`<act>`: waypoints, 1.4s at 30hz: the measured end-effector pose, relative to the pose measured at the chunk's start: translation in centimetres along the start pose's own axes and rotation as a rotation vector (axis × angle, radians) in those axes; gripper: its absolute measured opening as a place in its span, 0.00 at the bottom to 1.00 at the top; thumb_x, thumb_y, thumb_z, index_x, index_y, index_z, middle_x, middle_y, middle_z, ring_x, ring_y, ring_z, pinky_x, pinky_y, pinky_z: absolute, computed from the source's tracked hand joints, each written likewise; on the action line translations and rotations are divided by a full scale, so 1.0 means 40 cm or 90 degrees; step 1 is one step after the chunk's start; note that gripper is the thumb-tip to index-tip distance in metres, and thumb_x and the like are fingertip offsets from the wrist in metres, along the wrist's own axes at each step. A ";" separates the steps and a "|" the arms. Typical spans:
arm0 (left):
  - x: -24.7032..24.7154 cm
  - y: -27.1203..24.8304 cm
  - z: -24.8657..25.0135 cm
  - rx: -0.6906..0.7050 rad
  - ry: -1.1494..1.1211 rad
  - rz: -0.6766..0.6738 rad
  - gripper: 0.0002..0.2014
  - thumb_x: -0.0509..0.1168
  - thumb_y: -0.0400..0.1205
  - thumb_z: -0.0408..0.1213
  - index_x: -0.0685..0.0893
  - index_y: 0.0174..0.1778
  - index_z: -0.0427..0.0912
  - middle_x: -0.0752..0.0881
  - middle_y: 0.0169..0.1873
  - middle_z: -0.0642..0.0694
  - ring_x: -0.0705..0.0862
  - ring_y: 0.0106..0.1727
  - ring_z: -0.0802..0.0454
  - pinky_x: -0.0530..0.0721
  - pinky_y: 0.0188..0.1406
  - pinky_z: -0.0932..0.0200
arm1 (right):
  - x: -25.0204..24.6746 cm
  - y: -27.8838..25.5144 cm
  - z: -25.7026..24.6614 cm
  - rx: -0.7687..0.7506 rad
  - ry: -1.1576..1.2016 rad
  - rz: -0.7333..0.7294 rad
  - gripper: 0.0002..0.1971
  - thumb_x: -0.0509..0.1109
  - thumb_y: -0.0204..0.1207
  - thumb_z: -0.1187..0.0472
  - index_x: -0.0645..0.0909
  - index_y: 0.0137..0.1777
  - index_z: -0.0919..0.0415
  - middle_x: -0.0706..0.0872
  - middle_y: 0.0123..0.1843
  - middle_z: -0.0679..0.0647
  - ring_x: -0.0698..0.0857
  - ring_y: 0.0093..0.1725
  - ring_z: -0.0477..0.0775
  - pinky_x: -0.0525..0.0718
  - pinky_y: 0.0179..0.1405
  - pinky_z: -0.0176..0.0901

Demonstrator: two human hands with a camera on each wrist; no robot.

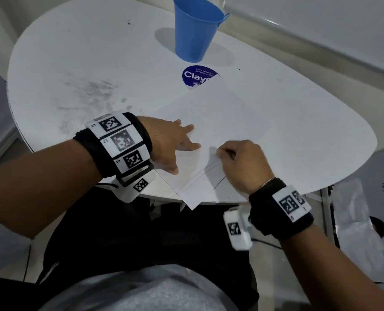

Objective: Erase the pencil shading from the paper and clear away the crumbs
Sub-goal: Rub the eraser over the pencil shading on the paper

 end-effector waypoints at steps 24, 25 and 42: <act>0.006 -0.007 0.007 0.023 0.008 -0.009 0.44 0.68 0.85 0.53 0.43 0.88 0.66 0.33 0.87 0.60 0.33 0.87 0.56 0.51 0.85 0.50 | 0.020 -0.014 -0.038 -0.012 0.011 -0.043 0.07 0.71 0.78 0.60 0.91 0.43 0.56 0.88 0.34 0.44 0.84 0.36 0.47 0.81 0.41 0.40; 0.007 -0.008 0.009 0.023 0.013 -0.013 0.44 0.67 0.85 0.53 0.42 0.88 0.66 0.32 0.86 0.60 0.33 0.87 0.56 0.51 0.85 0.49 | -0.005 0.005 -0.012 0.013 0.014 -0.002 0.07 0.71 0.78 0.61 0.91 0.43 0.57 0.90 0.37 0.47 0.87 0.39 0.50 0.83 0.44 0.42; 0.007 0.015 -0.034 0.021 -0.076 0.028 0.40 0.68 0.85 0.52 0.48 0.85 0.75 0.34 0.86 0.66 0.31 0.86 0.63 0.53 0.88 0.44 | -0.008 -0.014 -0.012 -0.001 0.046 -0.102 0.07 0.72 0.78 0.59 0.91 0.42 0.53 0.86 0.30 0.41 0.83 0.33 0.40 0.78 0.36 0.30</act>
Point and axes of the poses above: each hand's wrist, its own y-axis towards the middle knuckle, its own x-axis out of the palm, z = x × y, the point moved 7 cm from there along y, towards the middle knuckle
